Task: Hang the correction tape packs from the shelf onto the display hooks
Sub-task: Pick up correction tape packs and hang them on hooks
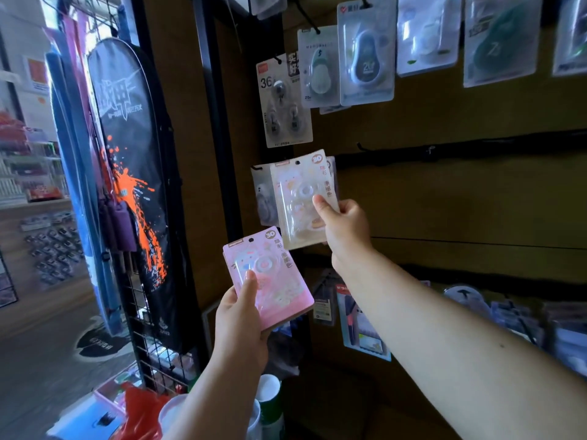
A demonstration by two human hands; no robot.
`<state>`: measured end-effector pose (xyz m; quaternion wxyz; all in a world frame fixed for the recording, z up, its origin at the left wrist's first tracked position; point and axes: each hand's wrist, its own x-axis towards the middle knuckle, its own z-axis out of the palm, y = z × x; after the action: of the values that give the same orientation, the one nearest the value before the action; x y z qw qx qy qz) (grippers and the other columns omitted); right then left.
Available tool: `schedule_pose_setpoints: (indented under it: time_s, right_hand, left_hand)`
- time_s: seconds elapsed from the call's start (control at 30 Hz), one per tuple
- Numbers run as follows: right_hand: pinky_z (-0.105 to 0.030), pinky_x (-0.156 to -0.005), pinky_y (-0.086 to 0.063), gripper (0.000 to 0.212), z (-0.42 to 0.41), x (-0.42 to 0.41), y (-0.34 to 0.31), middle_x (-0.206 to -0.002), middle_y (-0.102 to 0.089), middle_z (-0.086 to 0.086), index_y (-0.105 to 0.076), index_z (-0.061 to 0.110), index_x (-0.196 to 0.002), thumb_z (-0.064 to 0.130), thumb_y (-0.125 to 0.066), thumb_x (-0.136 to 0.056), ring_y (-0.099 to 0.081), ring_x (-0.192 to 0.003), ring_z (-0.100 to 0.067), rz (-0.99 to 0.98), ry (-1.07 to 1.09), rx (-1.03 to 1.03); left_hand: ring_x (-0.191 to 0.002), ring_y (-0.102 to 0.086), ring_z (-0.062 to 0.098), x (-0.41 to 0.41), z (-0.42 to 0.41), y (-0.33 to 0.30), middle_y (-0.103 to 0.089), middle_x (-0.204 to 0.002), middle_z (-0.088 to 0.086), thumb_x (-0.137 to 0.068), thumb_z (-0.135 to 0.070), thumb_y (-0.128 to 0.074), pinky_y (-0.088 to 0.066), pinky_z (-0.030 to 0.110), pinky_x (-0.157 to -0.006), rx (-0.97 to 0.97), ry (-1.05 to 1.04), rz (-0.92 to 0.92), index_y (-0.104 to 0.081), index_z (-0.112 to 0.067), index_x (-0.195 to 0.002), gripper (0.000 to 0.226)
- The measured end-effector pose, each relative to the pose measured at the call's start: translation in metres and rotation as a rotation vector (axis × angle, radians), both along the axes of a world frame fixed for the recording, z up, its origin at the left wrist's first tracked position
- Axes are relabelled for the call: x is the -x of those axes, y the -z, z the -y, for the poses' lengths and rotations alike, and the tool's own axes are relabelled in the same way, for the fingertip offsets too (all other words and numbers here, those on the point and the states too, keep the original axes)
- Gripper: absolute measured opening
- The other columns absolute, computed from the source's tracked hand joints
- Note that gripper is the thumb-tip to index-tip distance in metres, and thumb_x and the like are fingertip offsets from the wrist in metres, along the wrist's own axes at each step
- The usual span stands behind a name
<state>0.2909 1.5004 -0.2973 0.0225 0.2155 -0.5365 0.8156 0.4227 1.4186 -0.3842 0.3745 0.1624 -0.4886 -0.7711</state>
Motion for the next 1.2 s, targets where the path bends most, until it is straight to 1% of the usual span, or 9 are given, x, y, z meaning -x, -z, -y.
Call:
schedule_pose_setpoints:
  time_s: [0.1, 0.23, 0.47, 0.63, 0.83, 0.93, 1.03, 1.1, 1.2]
  right_hand:
    - [-0.011, -0.038, -0.039, 0.027, 0.011, 0.008, -0.015, -0.074, -0.066, 0.0, -0.051, 0.019, -0.078, 0.034, -0.073, -0.081, -0.061, -0.051, -0.005, -0.01, 0.054, 0.0]
    - [-0.019, -0.051, -0.047, 0.03, 0.023, 0.016, -0.017, -0.072, -0.065, 0.003, -0.053, 0.016, -0.083, 0.037, -0.074, -0.08, -0.062, -0.055, -0.006, 0.016, 0.103, -0.024]
    - [-0.008, -0.041, -0.039, 0.03, 0.035, 0.016, -0.001, -0.067, -0.062, 0.01, -0.049, 0.02, -0.078, 0.037, -0.074, -0.08, -0.057, -0.043, 0.008, -0.03, 0.162, 0.014]
    - [-0.018, -0.053, -0.042, 0.034, 0.037, 0.014, 0.001, -0.087, -0.068, -0.003, -0.042, 0.024, -0.075, 0.041, -0.07, -0.082, -0.063, -0.068, -0.012, -0.051, 0.259, -0.034]
    - [-0.022, -0.051, -0.04, 0.033, 0.041, 0.027, 0.007, -0.094, -0.068, -0.007, -0.043, 0.019, -0.08, 0.041, -0.066, -0.085, -0.056, -0.063, -0.007, 0.019, 0.33, -0.09]
    - [-0.039, -0.069, -0.055, 0.034, 0.043, 0.038, -0.002, -0.101, -0.069, -0.012, -0.043, 0.015, -0.088, 0.042, -0.064, -0.086, -0.067, -0.083, -0.027, 0.068, 0.33, -0.17]
    - [-0.049, -0.08, -0.056, 0.035, 0.043, 0.049, -0.01, -0.107, -0.066, -0.015, -0.043, 0.011, -0.091, 0.04, -0.063, -0.088, -0.067, -0.091, -0.036, 0.097, 0.323, -0.262]
    - [-0.047, -0.076, -0.057, 0.036, 0.041, 0.056, -0.012, -0.106, -0.064, -0.013, -0.044, 0.01, -0.094, 0.04, -0.062, -0.088, -0.068, -0.086, -0.036, 0.124, 0.298, -0.319]
    - [-0.034, -0.057, -0.053, 0.041, 0.035, 0.058, -0.012, -0.093, -0.06, -0.008, -0.049, 0.008, -0.104, 0.043, -0.062, -0.088, -0.06, -0.06, -0.026, 0.186, 0.238, -0.353]
  left_hand:
    - [-0.076, -0.077, 0.024, -0.001, 0.001, 0.003, -0.079, -0.088, 0.005, -0.097, -0.037, -0.058, -0.059, 0.032, -0.051, -0.015, 0.013, -0.002, -0.065, -0.011, -0.112, 0.031]
    - [-0.077, -0.077, 0.024, -0.001, 0.004, 0.005, -0.079, -0.089, 0.004, -0.097, -0.037, -0.058, -0.058, 0.03, -0.05, -0.019, 0.016, -0.004, -0.065, -0.012, -0.114, 0.031]
    - [-0.08, -0.077, 0.026, 0.002, 0.009, 0.009, -0.079, -0.091, 0.007, -0.098, -0.033, -0.057, -0.059, 0.034, -0.053, -0.035, 0.04, -0.041, -0.064, -0.009, -0.113, 0.03]
    - [-0.081, -0.076, 0.027, 0.002, 0.01, 0.012, -0.079, -0.093, 0.008, -0.098, -0.033, -0.056, -0.059, 0.035, -0.054, -0.034, 0.046, -0.052, -0.064, -0.009, -0.113, 0.03]
    - [-0.082, -0.076, 0.029, 0.002, 0.011, 0.013, -0.079, -0.095, 0.008, -0.098, -0.035, -0.056, -0.06, 0.036, -0.054, -0.033, 0.057, -0.048, -0.064, -0.01, -0.114, 0.031]
    - [-0.083, -0.076, 0.028, 0.003, 0.01, 0.013, -0.079, -0.095, 0.007, -0.098, -0.035, -0.056, -0.06, 0.036, -0.055, -0.039, 0.058, -0.045, -0.064, -0.01, -0.115, 0.031]
    - [-0.085, -0.076, 0.027, 0.005, 0.011, 0.013, -0.079, -0.097, 0.005, -0.097, -0.035, -0.057, -0.06, 0.037, -0.057, -0.043, 0.059, -0.037, -0.064, -0.012, -0.115, 0.031]
    - [-0.085, -0.076, 0.027, 0.006, 0.012, 0.013, -0.079, -0.096, 0.004, -0.097, -0.036, -0.057, -0.061, 0.037, -0.057, -0.043, 0.06, -0.031, -0.064, -0.012, -0.115, 0.031]
    - [-0.087, -0.076, 0.026, 0.008, 0.012, 0.011, -0.079, -0.097, 0.003, -0.097, -0.036, -0.057, -0.062, 0.04, -0.062, -0.035, 0.064, -0.03, -0.064, -0.013, -0.117, 0.031]
